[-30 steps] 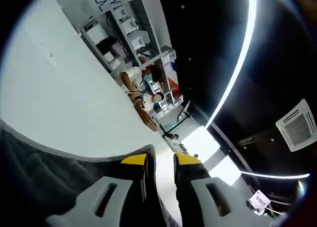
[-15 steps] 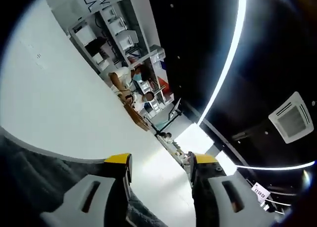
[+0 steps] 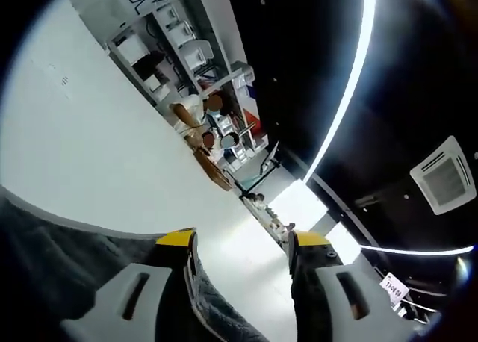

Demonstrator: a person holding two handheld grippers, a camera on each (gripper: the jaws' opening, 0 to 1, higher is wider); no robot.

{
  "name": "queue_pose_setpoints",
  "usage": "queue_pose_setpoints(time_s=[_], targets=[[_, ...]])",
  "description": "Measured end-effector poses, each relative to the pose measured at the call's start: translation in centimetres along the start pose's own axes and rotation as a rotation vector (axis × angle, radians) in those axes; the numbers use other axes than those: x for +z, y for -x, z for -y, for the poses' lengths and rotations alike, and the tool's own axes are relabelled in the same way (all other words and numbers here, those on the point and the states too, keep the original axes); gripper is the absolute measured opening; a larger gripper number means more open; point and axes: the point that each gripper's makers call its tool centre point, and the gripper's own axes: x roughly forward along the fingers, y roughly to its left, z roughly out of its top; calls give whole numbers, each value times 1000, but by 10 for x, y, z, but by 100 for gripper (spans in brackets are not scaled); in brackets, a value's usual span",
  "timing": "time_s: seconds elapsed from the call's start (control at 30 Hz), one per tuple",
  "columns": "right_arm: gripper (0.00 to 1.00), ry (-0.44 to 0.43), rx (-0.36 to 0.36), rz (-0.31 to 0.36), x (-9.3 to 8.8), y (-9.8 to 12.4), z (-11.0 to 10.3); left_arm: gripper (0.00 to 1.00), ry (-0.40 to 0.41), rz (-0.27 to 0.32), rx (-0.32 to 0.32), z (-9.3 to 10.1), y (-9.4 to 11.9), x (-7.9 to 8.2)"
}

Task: Open the folded towel by lifting each exposed corner and separating the folded layers until the towel lies flat within the target outline without major curled edges

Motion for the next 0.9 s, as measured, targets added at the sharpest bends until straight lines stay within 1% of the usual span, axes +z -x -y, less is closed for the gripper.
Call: queue_pose_setpoints(time_s=[0.03,0.1,0.2,0.27,0.3,0.33,0.37,0.4,0.47,0.5,0.6,0.63,0.67,0.7,0.73,0.83,0.9], targets=[[28,-1,1,1,0,-1,0,49,9,-13,6,-1,0,-3],[28,-11,7,-4,-1,-4,-1,50,-1,-35,14,-3,0,-8],[28,-5,7,-6,-1,-6,-2,51,-4,-46,14,-4,-2,-9],[28,-8,7,-7,-2,-7,-2,52,-9,-77,26,-7,-3,-15],[28,-14,10,-7,-3,-9,-3,52,-14,-101,39,-10,-3,-19],[28,-17,11,-11,-4,-10,-3,53,-18,-119,74,-15,-1,-22],[28,-20,12,-15,-5,-10,-3,53,-60,-96,90,-18,-1,-18],[28,-19,9,-12,-5,-10,-3,52,-80,-102,81,-16,-2,-19],[28,-17,-3,-22,-7,-11,-1,51,-58,-135,70,-16,-4,-24],[28,-18,-7,-23,-7,-11,0,52,-17,-145,61,-15,-6,-26],[28,-42,-2,-17,-7,-11,1,50,-9,-164,49,-13,-5,-34],[28,-49,-4,-16,-8,-10,1,50,-9,-163,51,-13,-5,-35],[28,-50,-20,-25,-10,-10,4,50,-7,-163,46,-12,-6,-35],[28,-44,-27,-25,-10,-9,5,50,-4,-161,32,-10,-7,-35],[28,-44,-31,-25,-10,-9,6,50,1,-161,32,-10,-8,-35],[27,-56,-26,-27,-12,-7,8,50,17,-170,6,-5,-9,-40],[27,-67,-32,-20,-12,-5,10,50,21,-169,-3,-2,-13,-40]])
